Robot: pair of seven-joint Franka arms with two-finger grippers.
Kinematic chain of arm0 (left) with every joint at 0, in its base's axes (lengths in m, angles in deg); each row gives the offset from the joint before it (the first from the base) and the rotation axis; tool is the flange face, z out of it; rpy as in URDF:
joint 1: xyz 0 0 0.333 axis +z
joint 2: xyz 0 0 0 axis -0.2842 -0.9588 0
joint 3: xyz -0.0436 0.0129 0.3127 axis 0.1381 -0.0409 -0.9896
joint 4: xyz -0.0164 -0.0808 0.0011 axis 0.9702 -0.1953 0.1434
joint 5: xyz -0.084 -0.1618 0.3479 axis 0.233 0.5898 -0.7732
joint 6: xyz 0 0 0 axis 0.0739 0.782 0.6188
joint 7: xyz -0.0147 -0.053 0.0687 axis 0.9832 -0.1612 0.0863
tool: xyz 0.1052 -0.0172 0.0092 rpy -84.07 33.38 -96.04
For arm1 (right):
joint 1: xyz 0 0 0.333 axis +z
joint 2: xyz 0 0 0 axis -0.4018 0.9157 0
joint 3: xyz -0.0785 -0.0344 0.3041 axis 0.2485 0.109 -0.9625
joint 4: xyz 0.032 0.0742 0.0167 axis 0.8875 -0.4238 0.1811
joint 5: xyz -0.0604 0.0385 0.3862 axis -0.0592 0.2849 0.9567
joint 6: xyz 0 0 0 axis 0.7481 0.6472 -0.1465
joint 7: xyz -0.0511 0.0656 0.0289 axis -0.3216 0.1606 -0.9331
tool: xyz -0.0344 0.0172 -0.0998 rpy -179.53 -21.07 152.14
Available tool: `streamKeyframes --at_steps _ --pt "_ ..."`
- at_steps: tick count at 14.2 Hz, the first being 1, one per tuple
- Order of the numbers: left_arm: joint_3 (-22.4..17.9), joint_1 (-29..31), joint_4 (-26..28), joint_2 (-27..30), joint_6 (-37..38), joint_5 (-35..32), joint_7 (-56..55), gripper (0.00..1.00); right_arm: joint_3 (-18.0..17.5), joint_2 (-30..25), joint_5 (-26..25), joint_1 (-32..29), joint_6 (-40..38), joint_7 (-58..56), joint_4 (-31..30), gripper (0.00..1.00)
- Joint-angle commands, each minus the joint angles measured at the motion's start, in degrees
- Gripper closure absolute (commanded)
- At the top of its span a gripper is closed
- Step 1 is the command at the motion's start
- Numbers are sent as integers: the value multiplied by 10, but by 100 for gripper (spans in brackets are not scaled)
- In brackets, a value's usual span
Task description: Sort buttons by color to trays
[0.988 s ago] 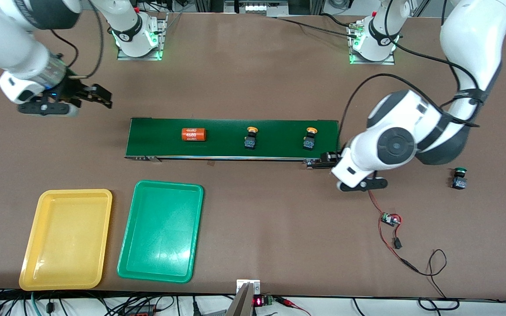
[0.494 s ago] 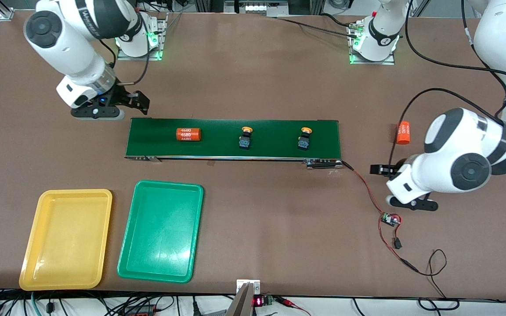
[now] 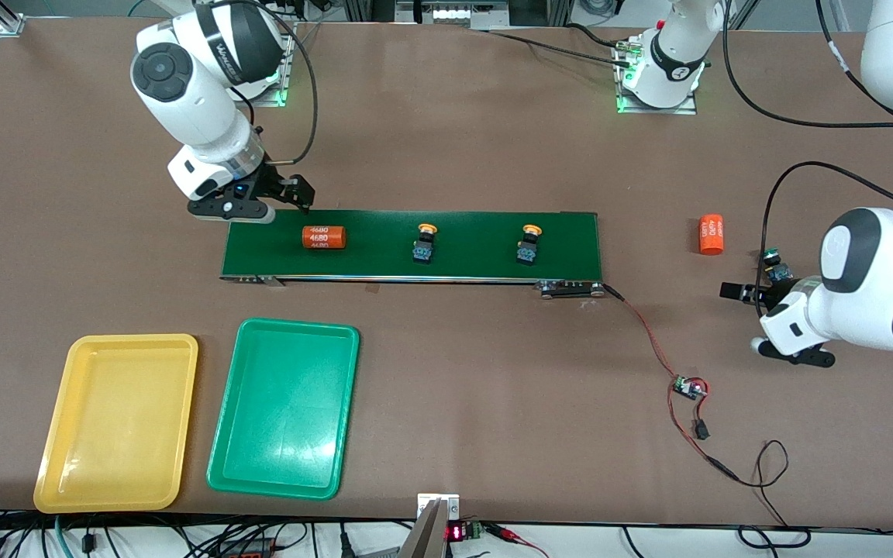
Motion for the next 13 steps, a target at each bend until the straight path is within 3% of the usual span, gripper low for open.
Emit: streamKeyframes --at_steps 1,2,6,9,13 --pt "-74 -38 180 107 -99 18 67 0 -1 6 -3 8 9 18 4 0" --pt "-96 -56 212 124 -111 27 78 0 -1 6 -4 8 9 18 4 0" --pt "-122 -88 339 175 -192 72 77 0 -1 26 -12 12 35 12 4 0" --pt "-126 -101 378 163 -248 74 86 0 -2 35 -21 17 59 9 4 0" --pt "-153 -99 386 130 -284 73 169 0 -2 42 -26 17 62 10 4 0"
